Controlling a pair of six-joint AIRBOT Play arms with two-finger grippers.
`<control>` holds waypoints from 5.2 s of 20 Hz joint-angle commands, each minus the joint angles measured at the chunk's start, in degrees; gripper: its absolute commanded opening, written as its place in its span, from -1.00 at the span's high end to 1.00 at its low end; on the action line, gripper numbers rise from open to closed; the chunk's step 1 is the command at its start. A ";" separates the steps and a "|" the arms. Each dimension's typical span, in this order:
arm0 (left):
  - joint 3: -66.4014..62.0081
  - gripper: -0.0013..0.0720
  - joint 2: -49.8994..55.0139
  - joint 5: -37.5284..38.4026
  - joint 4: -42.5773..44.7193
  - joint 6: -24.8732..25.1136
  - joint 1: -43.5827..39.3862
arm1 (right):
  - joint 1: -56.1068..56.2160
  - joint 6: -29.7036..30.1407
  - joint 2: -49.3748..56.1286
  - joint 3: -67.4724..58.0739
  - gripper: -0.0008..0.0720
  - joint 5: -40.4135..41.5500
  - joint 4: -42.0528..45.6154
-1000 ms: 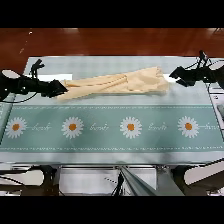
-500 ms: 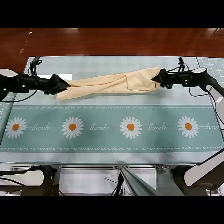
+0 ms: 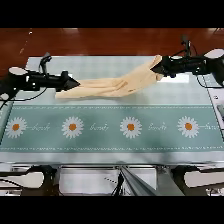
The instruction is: Fold the shirts.
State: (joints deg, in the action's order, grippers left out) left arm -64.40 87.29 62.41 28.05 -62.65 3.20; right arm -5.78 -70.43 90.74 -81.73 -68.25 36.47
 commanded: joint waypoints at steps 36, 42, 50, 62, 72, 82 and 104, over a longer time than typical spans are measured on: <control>0.00 0.91 -35.28 3.39 -5.38 -2.34 19.89 | 42.95 -32.50 -1.95 0.07 0.87 26.43 35.60; 0.85 0.91 -39.87 5.79 -3.30 -2.34 20.68 | 45.03 -32.02 4.94 0.07 -0.35 43.06 15.04; 1.11 0.91 -39.21 3.82 1.62 -2.36 20.70 | 31.17 -24.35 -6.95 0.09 -0.35 -7.65 53.79; 1.14 0.91 -39.21 4.74 5.73 -2.58 20.70 | 14.01 -18.56 -12.37 32.39 -0.64 13.57 13.16; 1.14 0.91 -38.97 4.70 6.01 -2.56 20.70 | 26.82 -19.28 -8.63 36.81 -0.13 36.37 -5.14; 1.14 0.91 -30.56 3.19 6.73 -2.54 16.37 | -0.74 -19.67 -34.16 36.68 0.87 18.58 5.84; 1.11 0.91 -18.91 -2.03 7.15 4.00 9.05 | -67.67 -22.08 -55.69 36.63 0.87 -21.55 71.95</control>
State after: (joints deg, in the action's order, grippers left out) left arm -63.29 68.12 60.40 35.18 -59.29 12.27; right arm -72.64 -91.81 35.20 -45.06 -87.26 100.42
